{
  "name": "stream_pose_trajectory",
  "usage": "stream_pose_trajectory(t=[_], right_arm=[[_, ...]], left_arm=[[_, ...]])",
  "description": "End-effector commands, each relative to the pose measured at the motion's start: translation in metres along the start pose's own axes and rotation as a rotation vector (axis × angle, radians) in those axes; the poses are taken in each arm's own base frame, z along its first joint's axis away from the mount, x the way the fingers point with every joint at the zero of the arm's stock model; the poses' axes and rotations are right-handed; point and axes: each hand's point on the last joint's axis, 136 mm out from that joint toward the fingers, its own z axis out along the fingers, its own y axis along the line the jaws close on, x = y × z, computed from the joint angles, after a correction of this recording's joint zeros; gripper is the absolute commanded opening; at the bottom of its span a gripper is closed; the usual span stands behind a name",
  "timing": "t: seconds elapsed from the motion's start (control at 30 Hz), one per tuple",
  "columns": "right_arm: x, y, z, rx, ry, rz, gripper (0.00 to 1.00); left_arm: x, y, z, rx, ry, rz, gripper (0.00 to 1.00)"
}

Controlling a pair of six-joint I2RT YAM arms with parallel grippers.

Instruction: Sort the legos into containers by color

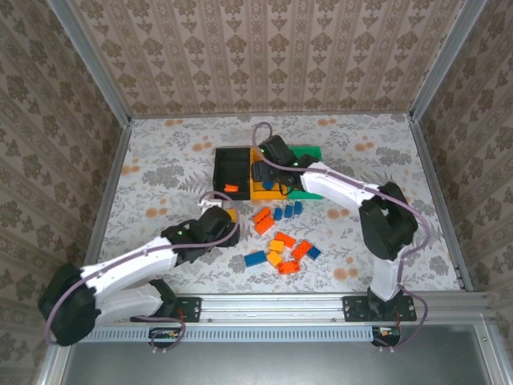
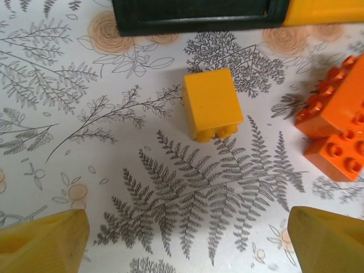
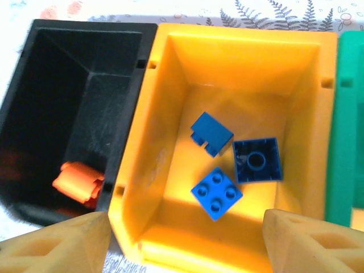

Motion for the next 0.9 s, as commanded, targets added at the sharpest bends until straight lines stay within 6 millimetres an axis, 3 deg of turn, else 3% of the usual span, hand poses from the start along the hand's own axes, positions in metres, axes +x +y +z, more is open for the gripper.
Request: stream_pose_trajectory(t=[0.0, 0.23, 0.47, 0.63, 0.8, 0.87], right_arm=[[-0.008, 0.010, -0.037, -0.091, -0.074, 0.043, 0.73], [0.017, -0.003, -0.076, -0.131, -0.100, 0.062, 0.73], [0.028, -0.018, -0.107, -0.145, -0.154, 0.083, 0.73], [0.034, -0.024, -0.114, -0.138, -0.163, 0.084, 0.73], [0.038, -0.029, -0.114, -0.118, -0.163, 0.078, 0.74], [0.038, -0.032, -0.113, -0.107, -0.165, 0.077, 0.74]], left_arm=[[-0.024, -0.013, 0.012, 0.004, -0.041, 0.030, 0.91], [-0.034, -0.021, 0.047, 0.006, -0.034, 0.026, 0.87], [-0.025, -0.017, 0.075, -0.003, 0.012, 0.004, 0.72], [-0.025, -0.013, 0.082, -0.029, 0.003, 0.004, 0.61], [-0.027, -0.010, 0.085, -0.037, -0.022, 0.010, 0.60], [-0.027, -0.011, 0.087, -0.030, -0.021, 0.012, 0.53]])
